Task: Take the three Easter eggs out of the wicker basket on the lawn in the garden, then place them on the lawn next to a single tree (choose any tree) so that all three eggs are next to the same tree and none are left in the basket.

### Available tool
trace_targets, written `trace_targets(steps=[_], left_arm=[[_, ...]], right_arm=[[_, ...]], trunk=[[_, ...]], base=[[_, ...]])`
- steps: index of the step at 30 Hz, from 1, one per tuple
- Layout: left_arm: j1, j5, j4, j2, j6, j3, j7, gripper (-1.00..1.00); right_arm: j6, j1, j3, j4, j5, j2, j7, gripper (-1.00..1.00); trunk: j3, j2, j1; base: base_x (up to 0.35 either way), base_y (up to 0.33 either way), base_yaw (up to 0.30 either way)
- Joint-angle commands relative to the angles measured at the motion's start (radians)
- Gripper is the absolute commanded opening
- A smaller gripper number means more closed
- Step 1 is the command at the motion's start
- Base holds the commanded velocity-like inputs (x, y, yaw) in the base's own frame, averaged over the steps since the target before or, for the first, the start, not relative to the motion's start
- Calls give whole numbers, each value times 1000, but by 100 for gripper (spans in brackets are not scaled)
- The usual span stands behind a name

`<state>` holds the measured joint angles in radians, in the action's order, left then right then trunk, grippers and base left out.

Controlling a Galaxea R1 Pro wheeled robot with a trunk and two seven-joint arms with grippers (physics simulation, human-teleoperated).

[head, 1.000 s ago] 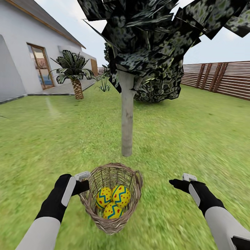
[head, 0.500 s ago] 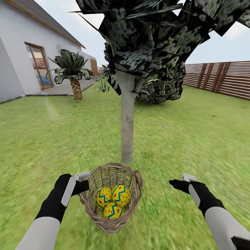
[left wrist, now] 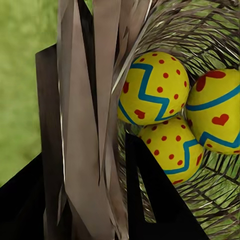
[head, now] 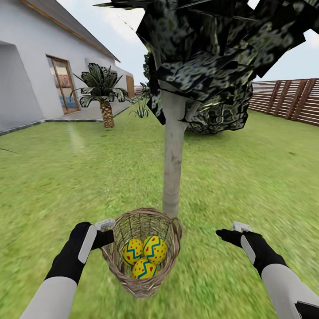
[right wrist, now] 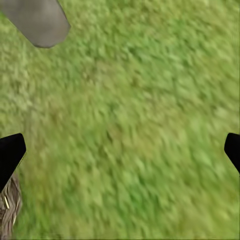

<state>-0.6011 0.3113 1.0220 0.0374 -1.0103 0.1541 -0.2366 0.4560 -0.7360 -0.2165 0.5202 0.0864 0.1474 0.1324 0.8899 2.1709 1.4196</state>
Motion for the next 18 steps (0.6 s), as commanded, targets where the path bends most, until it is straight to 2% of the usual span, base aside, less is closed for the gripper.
trace_targets(steps=[1, 5, 8, 11, 18], left_arm=[[-1, 17, 1, 1, -2, 2, -9, -100], [-1, 17, 1, 1, -2, 2, -9, -100], [-1, 17, 2, 1, -2, 2, -9, -100], [-1, 17, 3, 1, -2, 2, -9, -100], [1, 13, 3, 1, -1, 14, -9, -100]], right_arm=[[6, 0, -3, 1, 9, 0, 1, 100], [6, 0, -3, 1, 9, 0, 2, 100], [6, 0, -3, 1, 9, 0, 1, 100], [5, 0, -3, 1, 9, 0, 1, 100], [6, -1, -3, -11, 12, 0, 2, 100]], trunk=[[1, 0, 0], [1, 0, 0], [1, 0, 0], [1, 0, 0], [1, 0, 0]], base=[[337, 0, 0], [337, 20, 18], [276, 9, 253], [26, 0, 243], [0, 0, 11]])
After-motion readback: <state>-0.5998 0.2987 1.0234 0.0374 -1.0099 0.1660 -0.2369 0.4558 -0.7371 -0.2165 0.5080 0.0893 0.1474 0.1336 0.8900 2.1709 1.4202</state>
